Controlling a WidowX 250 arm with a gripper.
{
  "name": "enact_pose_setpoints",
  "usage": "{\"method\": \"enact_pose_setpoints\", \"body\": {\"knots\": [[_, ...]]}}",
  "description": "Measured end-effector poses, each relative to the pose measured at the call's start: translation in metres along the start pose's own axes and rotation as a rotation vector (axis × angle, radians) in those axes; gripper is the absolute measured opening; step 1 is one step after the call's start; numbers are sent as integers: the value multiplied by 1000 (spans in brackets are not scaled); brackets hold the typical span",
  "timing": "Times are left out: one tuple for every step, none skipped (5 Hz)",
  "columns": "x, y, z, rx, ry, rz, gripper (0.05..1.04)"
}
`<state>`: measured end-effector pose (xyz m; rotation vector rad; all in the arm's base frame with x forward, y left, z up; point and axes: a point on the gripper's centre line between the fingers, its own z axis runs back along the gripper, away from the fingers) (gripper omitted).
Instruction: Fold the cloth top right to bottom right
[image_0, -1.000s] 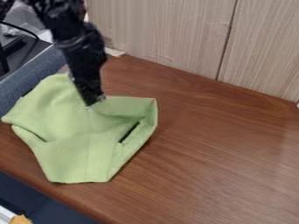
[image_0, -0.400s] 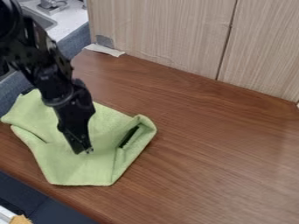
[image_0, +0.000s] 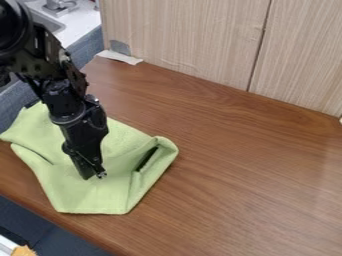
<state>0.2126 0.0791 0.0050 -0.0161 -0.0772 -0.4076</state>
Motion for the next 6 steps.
{"method": "enact_pose_setpoints", "body": {"knots": [[-2,1,6,1,67,55,460],[3,-2,26,27,49,47,763],[12,-7,51,69,21,19,990],[19,-9,72,100,1,3,1001],[28,-12,92,135,-28,-20,1001],[30,-14,102,156,-50,-5,1001]]}}
